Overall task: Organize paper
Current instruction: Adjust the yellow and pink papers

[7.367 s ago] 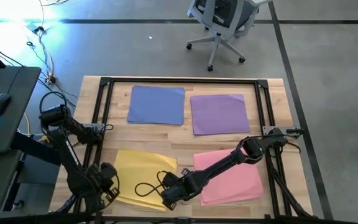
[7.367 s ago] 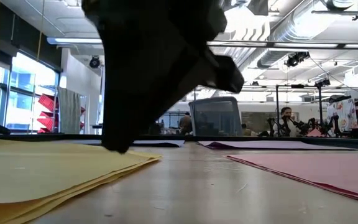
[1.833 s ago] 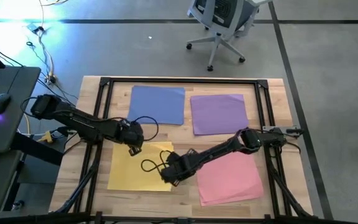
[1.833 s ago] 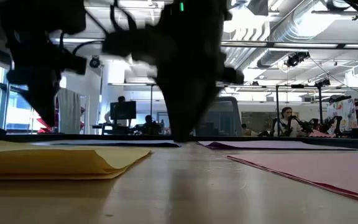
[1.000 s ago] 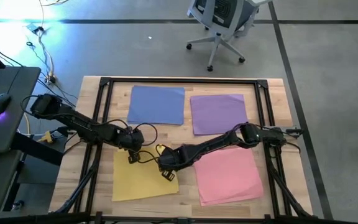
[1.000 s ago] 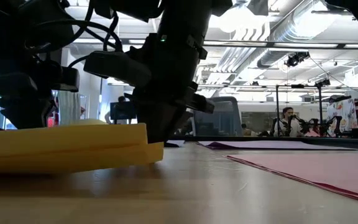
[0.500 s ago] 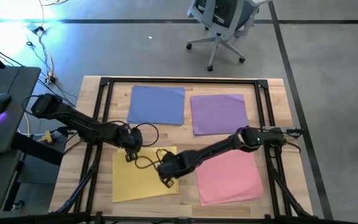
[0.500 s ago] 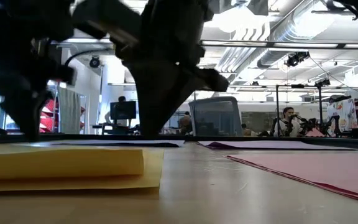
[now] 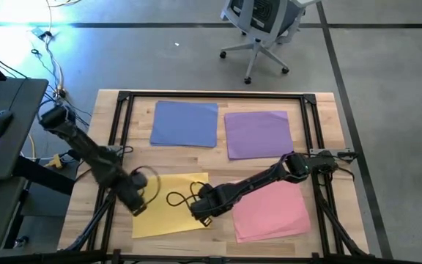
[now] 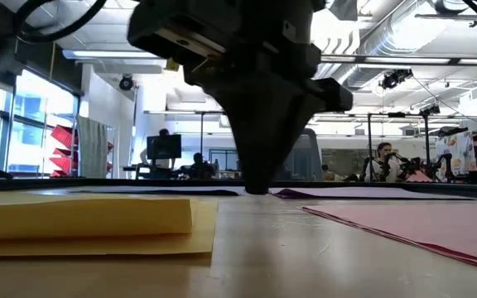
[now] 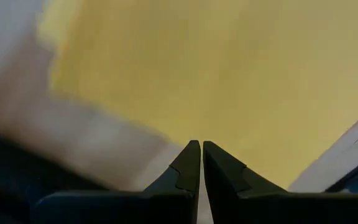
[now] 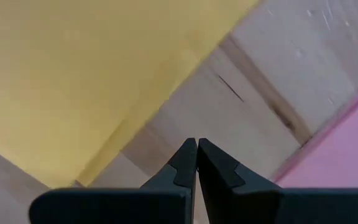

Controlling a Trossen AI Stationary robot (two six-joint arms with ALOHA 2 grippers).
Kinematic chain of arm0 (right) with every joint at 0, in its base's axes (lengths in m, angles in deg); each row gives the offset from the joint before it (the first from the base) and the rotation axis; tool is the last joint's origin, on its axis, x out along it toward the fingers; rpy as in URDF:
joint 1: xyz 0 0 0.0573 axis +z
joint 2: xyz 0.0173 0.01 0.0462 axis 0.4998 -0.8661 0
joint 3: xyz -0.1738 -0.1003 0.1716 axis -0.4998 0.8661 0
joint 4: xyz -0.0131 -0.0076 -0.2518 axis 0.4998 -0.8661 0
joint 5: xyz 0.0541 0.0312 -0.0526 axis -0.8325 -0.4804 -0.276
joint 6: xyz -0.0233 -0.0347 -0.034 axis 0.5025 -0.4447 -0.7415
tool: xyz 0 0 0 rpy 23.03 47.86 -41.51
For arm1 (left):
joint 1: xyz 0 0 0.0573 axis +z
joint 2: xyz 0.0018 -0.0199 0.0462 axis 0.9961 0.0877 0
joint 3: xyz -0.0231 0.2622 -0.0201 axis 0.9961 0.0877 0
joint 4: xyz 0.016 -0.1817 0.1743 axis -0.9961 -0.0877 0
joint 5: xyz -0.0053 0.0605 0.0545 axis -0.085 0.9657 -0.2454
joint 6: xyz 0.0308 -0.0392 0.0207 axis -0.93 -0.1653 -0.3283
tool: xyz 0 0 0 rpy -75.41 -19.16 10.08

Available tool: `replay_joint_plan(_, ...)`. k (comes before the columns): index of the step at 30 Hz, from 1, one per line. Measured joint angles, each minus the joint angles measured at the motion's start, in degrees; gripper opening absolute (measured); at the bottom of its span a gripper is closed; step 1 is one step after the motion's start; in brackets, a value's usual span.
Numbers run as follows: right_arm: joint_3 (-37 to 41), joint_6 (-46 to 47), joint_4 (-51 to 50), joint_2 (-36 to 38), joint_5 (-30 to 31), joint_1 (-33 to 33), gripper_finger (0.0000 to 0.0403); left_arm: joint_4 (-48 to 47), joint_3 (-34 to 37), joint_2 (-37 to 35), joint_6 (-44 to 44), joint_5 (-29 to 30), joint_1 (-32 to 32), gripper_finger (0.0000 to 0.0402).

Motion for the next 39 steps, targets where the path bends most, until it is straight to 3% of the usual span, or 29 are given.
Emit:
replay_joint_plan(5, 0.0, -0.4, 2.5, -0.1, 0.3, -0.5, 0.0, 0.0, 0.0, 1.3, 15.1, 1.2, -8.4, 0.0)
replay_joint_plan(14, 0.0, -0.1, -1.8, -0.3, -0.6, -2.3, 0.0, 4.9, 3.5, 11.4, 21.1, 0.5, -13.0, 0.0)
replay_joint_plan(20, 0.1, -0.4, -1.0, -1.5, -1.7, -2.3, 0.0, 9.0, 4.3, 16.6, 20.5, 3.4, -12.5, 0.0001)
replay_joint_plan(27, -0.1, -2.1, 3.7, -3.3, -3.3, -2.1, 0.0, 7.4, 4.2, 16.8, 16.9, 6.9, -11.0, 0.0001)
replay_joint_plan(39, 0.0, -8.0, 5.1, -3.4, -2.5, -0.5, 0.0, 5.6, 4.8, 17.0, 14.5, 24.3, -10.8, 0.0)
